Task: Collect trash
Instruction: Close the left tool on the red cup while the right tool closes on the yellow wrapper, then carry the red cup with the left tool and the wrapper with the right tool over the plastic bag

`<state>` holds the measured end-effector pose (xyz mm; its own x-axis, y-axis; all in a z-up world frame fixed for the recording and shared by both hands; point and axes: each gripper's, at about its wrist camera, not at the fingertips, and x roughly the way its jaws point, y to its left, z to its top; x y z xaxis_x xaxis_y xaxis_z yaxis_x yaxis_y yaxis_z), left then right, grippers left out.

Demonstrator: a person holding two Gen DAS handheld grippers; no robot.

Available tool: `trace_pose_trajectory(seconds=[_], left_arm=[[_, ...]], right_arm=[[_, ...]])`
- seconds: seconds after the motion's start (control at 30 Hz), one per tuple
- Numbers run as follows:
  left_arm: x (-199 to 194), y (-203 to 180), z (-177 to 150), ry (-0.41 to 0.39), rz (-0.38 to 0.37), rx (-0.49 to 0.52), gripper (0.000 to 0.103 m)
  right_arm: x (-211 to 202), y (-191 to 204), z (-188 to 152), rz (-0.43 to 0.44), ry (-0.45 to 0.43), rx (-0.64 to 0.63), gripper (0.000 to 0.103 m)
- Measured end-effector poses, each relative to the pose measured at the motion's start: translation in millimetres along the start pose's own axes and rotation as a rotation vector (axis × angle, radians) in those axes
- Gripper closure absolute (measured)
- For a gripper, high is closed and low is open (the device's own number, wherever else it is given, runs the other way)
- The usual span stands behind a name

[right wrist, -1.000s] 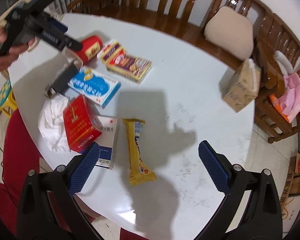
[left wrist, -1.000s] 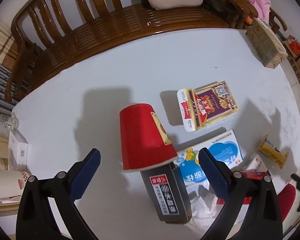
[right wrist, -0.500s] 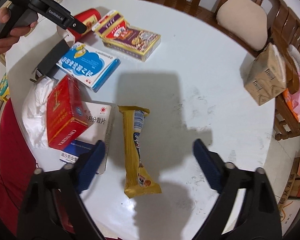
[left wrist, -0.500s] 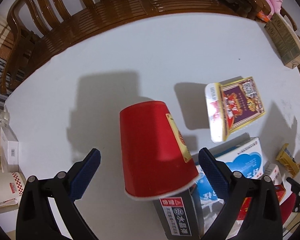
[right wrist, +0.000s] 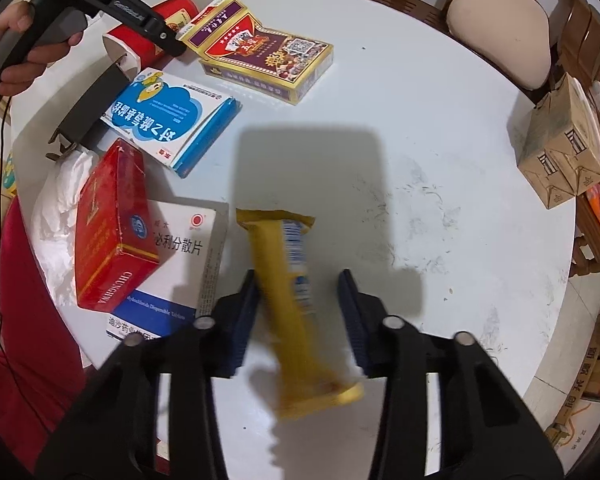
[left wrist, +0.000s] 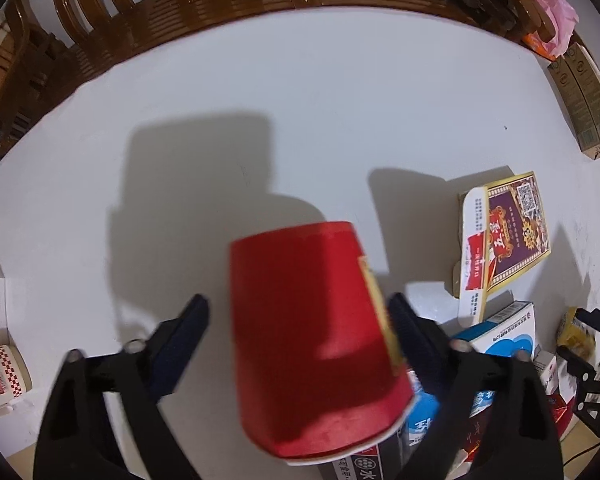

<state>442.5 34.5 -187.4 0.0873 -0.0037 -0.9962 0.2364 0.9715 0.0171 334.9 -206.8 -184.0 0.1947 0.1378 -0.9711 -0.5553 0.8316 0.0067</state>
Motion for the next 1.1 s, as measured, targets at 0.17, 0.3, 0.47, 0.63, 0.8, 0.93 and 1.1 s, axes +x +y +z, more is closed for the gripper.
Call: trace_pose_trajectory(seconds=[0.17,0.3,0.47,0.63,0.8,0.93,1.1], left_arm=[[0,2,1,0.007,-0.013,-0.022,0.035],[-6,-3,-3,-0.013,-0.013,-0.014,0.037],[-19,-4,-6,-0.058,0.005,-0.01,0.037],[-46,2,-10,-0.115,0.014,-0.047,0.037],[-82,8,-20,-0.187,0.066,-0.038,0.037],[-111,-4,-44,-0.25,0.082,-0.001,0.037],[-149,-27,-97,-0.329,0.072,0.054,0.037]], right_arm=[[1,3,-1,0.001,-0.001,0.011,0.084],[-1,7,5,-0.01,-0.005,0.041,0.089],[-11,-3,4,-0.026,-0.032,0.082,0.089],[-37,-9,7,-0.042,-0.096,0.113,0.089],[-68,-2,3,-0.063,-0.166,0.139,0.089],[-105,12,-5,-0.083,-0.24,0.15,0.089],[-139,40,-11,-0.084,-0.315,0.157,0.089]])
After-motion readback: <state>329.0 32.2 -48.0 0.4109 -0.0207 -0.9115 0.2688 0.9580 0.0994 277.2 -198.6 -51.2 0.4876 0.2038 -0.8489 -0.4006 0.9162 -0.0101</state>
